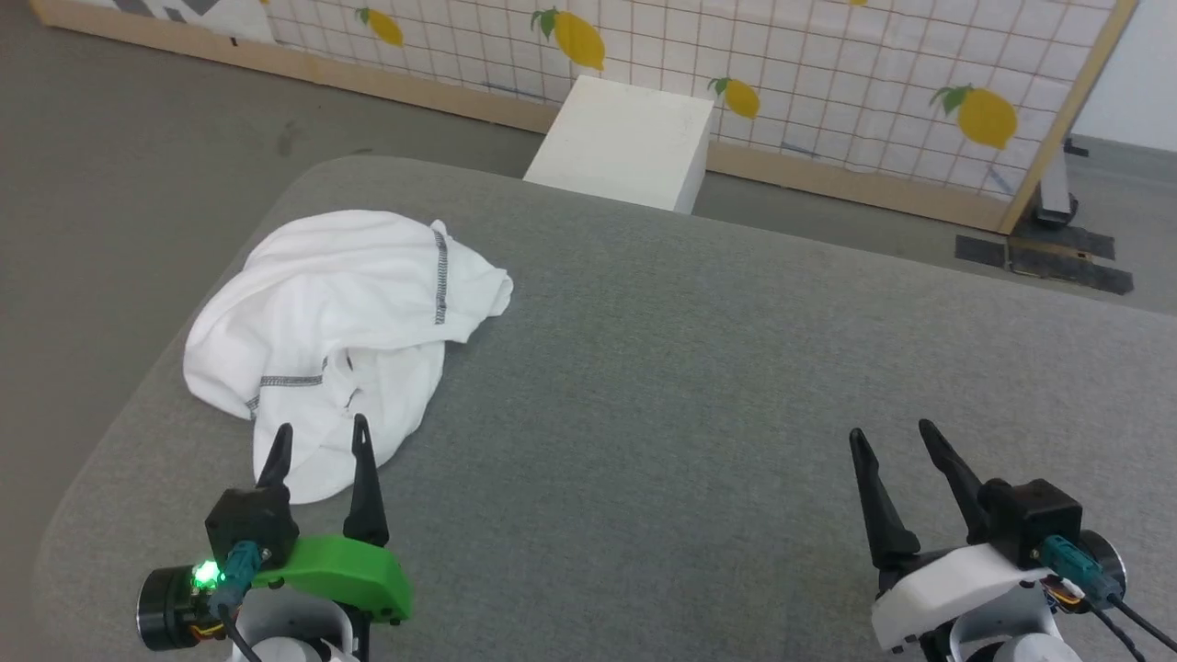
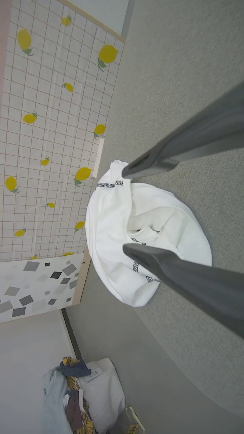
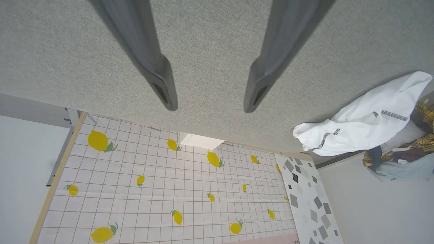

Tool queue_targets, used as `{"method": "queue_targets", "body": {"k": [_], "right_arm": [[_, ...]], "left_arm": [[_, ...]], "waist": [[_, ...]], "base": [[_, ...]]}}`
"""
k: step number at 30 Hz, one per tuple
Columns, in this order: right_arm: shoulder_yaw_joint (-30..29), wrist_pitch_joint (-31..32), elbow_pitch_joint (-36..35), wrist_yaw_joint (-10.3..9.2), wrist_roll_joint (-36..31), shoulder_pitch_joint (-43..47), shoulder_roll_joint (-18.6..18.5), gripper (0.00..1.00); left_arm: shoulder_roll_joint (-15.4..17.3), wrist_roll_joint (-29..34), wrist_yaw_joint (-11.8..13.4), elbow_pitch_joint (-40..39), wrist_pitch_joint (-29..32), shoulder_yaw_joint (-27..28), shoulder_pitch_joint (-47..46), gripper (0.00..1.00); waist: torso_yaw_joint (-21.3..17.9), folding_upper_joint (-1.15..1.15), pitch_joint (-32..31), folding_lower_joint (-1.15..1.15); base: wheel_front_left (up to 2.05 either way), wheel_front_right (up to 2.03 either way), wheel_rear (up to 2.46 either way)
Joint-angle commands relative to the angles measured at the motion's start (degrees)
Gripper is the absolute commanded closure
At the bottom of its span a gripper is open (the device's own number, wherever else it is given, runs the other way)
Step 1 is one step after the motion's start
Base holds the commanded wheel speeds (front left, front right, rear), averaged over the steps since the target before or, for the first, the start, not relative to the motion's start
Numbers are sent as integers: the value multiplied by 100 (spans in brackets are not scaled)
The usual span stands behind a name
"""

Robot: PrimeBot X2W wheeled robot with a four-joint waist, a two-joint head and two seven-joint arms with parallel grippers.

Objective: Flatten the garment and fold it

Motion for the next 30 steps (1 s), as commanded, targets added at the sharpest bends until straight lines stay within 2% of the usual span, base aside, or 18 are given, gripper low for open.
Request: {"method": "queue_targets", "body": {"k": [1,30], "right_arm": [[19,-66,39,-4,48,63,0,0],[115,-356,340,-6,273,114,1,0]], "left_arm": [[-16,-71,49,29,-63,11,100,0],[-22,-313,309,148,-415,108,221,0]], "waist": [[80,0,1,0],[809,0,-16,0]], "base": [[0,0,0],[0,0,0]]}}
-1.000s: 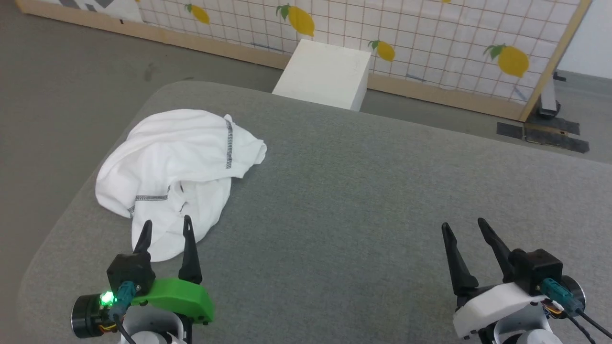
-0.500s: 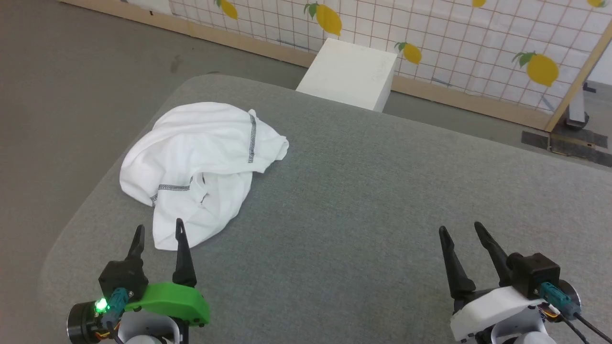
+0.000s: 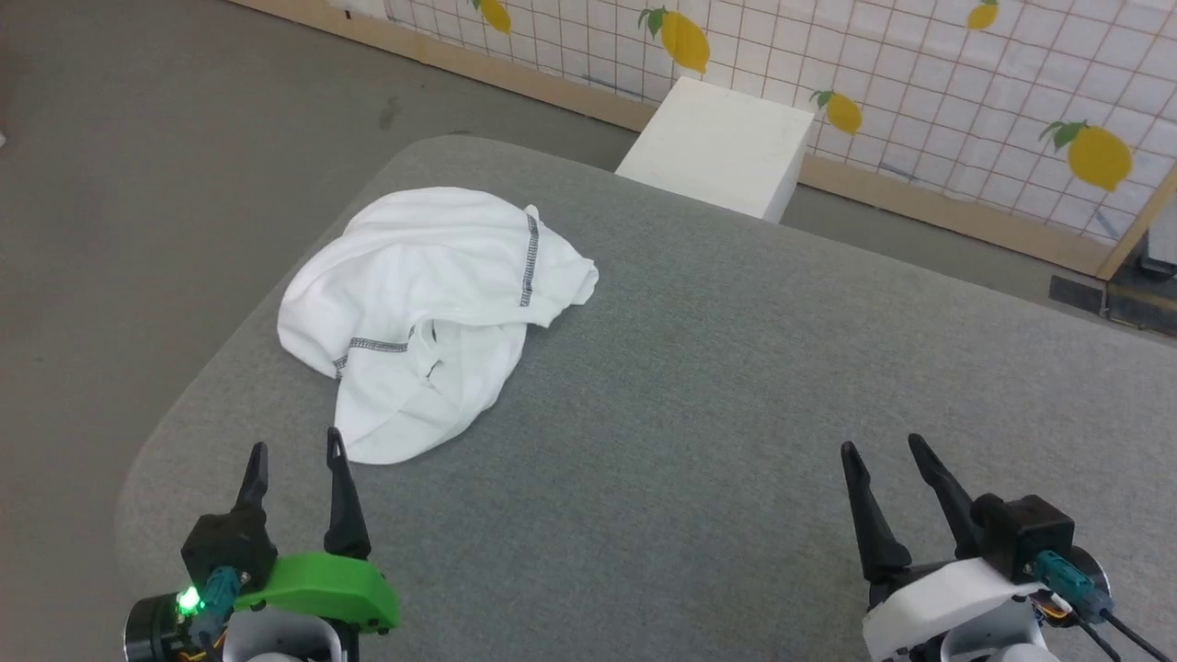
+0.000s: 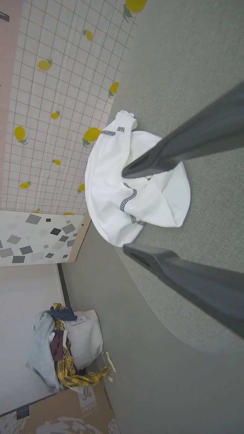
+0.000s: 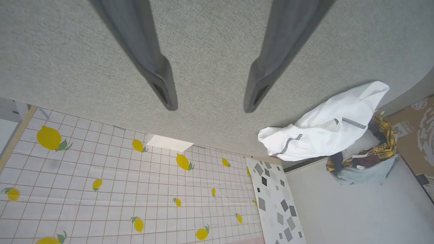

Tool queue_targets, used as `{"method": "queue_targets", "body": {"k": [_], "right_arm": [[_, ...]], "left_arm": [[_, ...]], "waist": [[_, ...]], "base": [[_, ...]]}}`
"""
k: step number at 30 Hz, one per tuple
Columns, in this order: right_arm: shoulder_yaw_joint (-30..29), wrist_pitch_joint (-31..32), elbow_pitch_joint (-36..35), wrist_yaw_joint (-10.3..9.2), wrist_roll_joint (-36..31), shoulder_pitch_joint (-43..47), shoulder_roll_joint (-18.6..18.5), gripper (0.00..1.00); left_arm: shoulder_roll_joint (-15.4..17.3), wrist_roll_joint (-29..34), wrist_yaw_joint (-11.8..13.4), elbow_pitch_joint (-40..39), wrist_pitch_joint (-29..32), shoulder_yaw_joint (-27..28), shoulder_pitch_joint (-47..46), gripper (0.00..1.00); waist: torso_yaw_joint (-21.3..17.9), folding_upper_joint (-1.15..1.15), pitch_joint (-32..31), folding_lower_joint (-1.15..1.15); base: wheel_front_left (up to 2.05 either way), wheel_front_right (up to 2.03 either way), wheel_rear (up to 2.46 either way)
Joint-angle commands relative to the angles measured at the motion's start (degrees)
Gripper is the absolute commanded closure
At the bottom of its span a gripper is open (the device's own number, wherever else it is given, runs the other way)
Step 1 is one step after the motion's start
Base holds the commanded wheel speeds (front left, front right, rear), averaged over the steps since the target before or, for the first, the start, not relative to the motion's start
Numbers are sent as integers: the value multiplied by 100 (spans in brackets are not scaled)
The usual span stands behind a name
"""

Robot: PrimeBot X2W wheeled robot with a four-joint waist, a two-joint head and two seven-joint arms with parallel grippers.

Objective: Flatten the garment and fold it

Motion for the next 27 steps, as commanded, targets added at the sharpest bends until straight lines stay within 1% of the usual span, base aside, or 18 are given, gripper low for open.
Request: {"method": "queue_targets", "body": {"k": [1,20,24,27], "right_arm": [[13,-61,31,-6,60,102,1,0],[107,-163,79,-8,216,175,2,0],[81,-207,73,-8,272,184,2,0],[46,-206,53,-8,277,173,2,0]], "left_arm": [[-22,-48,63,18,-62,12,122,0],[-26,-202,168,121,-287,-21,201,0],[-27,-225,139,142,-336,-24,147,0],[-25,-318,40,187,-370,7,-39,0]], "waist": [[55,0,-21,0],[357,0,-51,0],[386,0,-17,0],[414,0,47,0]], "base": [[0,0,0],[0,0,0],[0,0,0],[0,0,0]]}}
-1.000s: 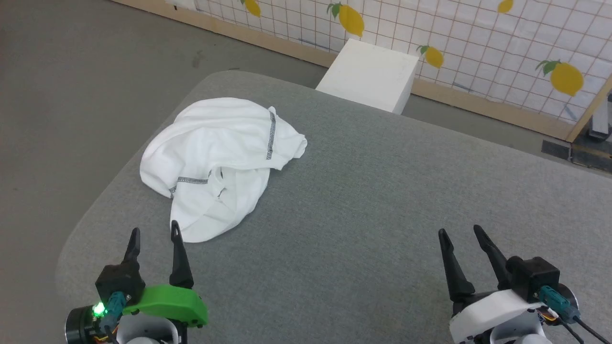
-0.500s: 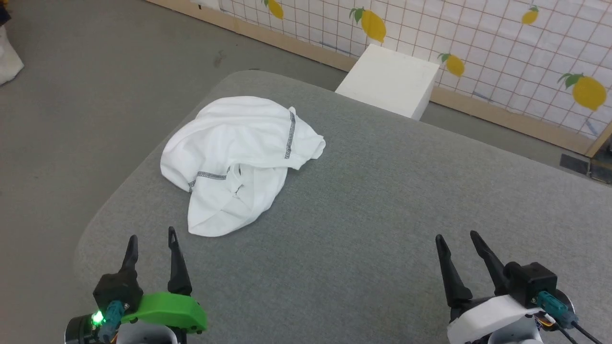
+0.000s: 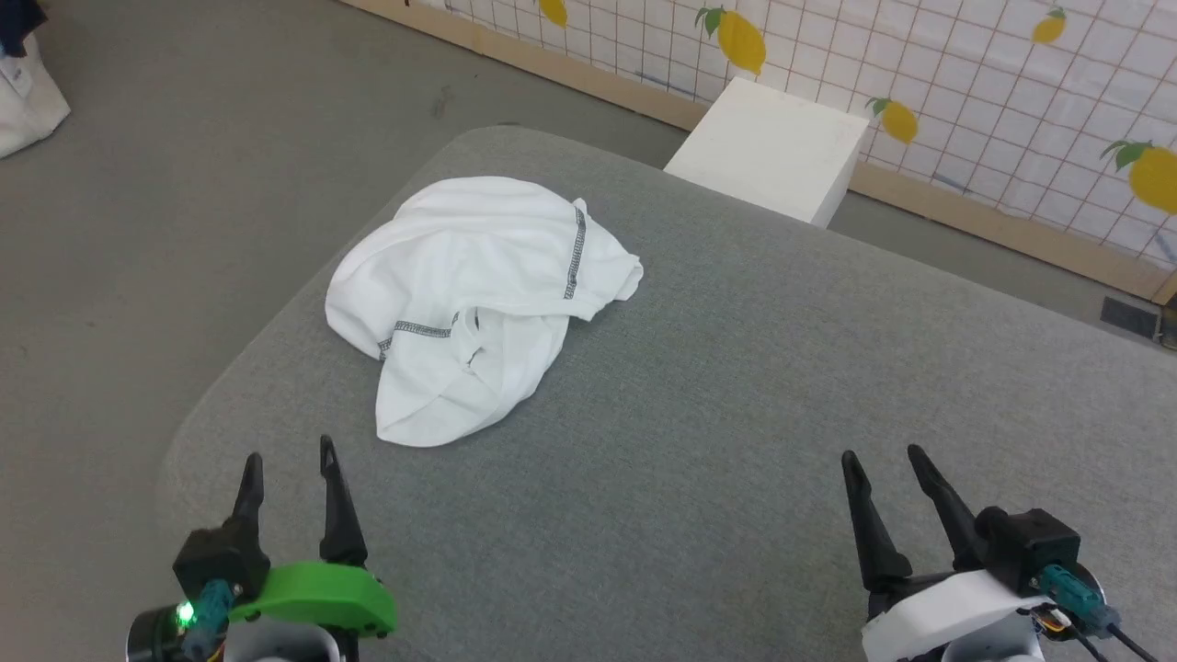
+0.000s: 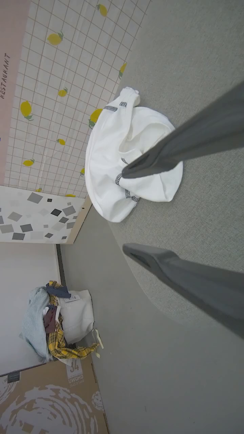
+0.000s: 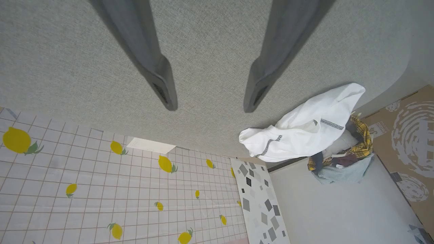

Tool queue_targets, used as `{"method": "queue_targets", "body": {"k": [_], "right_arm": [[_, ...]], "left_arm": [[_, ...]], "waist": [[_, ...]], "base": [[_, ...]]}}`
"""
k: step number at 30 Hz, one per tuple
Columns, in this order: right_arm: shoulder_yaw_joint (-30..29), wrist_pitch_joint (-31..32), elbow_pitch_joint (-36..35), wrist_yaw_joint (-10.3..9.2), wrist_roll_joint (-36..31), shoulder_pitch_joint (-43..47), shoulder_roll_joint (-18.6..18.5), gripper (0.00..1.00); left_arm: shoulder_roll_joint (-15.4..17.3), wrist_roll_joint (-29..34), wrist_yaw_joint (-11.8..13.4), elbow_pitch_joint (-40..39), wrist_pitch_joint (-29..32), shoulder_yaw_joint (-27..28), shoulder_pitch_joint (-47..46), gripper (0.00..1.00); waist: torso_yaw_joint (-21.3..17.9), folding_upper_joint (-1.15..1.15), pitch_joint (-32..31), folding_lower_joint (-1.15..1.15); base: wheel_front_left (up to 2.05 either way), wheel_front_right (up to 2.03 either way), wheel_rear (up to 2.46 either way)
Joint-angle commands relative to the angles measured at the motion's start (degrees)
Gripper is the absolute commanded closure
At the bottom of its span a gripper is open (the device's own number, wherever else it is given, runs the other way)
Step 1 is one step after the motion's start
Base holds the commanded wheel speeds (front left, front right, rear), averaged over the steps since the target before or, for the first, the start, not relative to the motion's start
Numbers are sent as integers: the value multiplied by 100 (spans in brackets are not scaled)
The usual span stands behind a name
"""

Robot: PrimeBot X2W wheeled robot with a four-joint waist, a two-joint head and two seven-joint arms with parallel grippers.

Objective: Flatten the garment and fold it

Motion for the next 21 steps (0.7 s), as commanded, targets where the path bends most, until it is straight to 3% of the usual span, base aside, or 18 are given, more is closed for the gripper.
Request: {"method": "queue_targets", "body": {"k": [1,8,10,14,21], "right_arm": [[-27,-42,-9,-9,37,64,0,0],[-107,227,-313,-9,-221,-196,0,0],[-151,405,-540,-9,-400,-444,0,0],[-257,571,-782,-9,-563,-715,0,0],[-504,761,-1139,-9,-789,-884,0,0]], "left_arm": [[-7,-74,-113,79,-58,22,-212,0],[278,-645,-801,867,108,172,-1824,0],[506,-950,-1109,1464,530,196,-2682,0],[760,-1356,-1279,2292,1383,200,-3603,0],[1039,-1958,-1317,3525,3216,263,-4545,0]], "waist": [[22,0,74,0],[-195,0,633,0],[-445,0,1065,0],[-767,0,1599,0],[-1189,0,2367,0]], "base": [[0,0,0],[0,0,0],[0,0,0],[0,0,0],[0,0,0]]}}
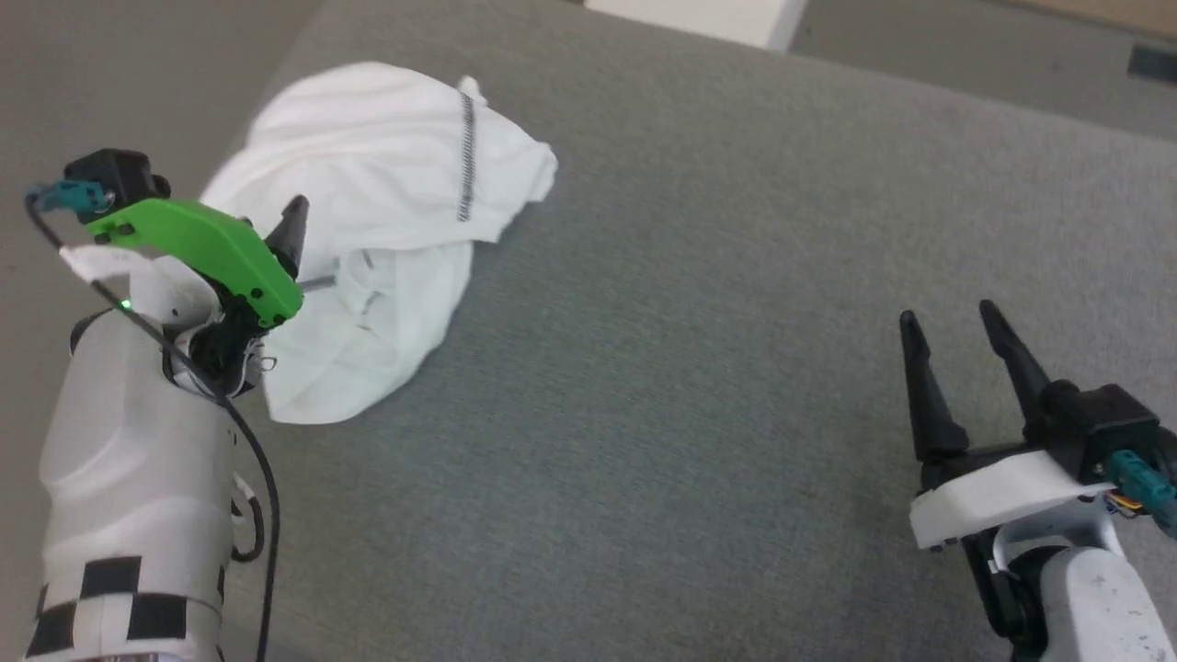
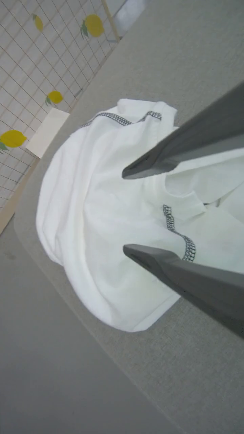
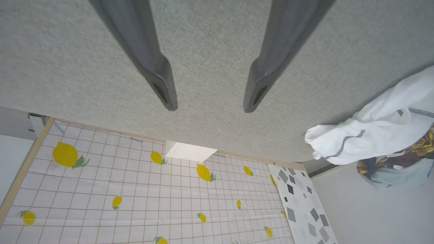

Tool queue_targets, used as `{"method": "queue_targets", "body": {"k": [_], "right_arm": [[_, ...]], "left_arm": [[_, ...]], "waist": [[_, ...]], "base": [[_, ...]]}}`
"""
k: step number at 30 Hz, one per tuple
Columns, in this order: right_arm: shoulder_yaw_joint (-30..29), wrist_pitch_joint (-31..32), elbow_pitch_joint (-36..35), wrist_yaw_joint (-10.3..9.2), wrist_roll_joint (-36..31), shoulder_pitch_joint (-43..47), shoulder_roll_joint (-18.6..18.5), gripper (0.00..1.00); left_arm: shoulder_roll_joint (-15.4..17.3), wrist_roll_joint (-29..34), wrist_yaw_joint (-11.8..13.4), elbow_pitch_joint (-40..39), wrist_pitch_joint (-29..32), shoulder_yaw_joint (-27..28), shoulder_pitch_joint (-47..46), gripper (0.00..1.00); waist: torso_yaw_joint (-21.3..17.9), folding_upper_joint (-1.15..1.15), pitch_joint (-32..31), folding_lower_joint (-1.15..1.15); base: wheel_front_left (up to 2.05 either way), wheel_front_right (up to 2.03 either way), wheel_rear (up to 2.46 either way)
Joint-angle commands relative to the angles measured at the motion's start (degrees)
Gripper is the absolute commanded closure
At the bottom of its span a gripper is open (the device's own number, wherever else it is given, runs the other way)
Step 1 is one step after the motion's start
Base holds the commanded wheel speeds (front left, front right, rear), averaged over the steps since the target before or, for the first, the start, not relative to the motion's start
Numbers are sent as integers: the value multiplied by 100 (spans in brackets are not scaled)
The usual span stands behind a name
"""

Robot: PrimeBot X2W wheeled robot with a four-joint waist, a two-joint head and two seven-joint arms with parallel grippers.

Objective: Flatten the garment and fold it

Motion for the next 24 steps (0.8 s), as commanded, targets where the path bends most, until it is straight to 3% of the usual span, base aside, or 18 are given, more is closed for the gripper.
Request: {"method": "queue_targets", "body": {"k": [1,11,12,13,14,24], "right_arm": [[-57,36,-88,-9,-64,-97,-5,0],[-199,143,-451,-9,-162,-92,-5,0],[-196,153,-465,-9,-165,-85,-5,0],[-196,158,-473,-9,-170,-77,-5,0],[-185,166,-475,-9,-178,-72,-5,0],[-3,-16,-165,-9,26,-12,-5,0]], "left_arm": [[39,-105,-23,170,268,4,-153,0],[-75,-275,-22,908,789,-120,-155,0],[-103,-300,-37,953,780,-136,-145,7],[-115,-299,-53,949,699,-161,-147,47],[-109,-295,-66,928,514,-161,-154,100],[315,-126,-39,463,-1585,110,-799,100]], "waist": [[-605,0,814,-2],[-715,0,1227,-2],[-703,0,1233,-2],[-681,0,1228,-2],[-660,0,1217,-2],[-607,0,615,-2]], "base": [[0,0,0],[0,0,0],[0,0,0],[0,0,0],[0,0,0],[0,0,0]]}}
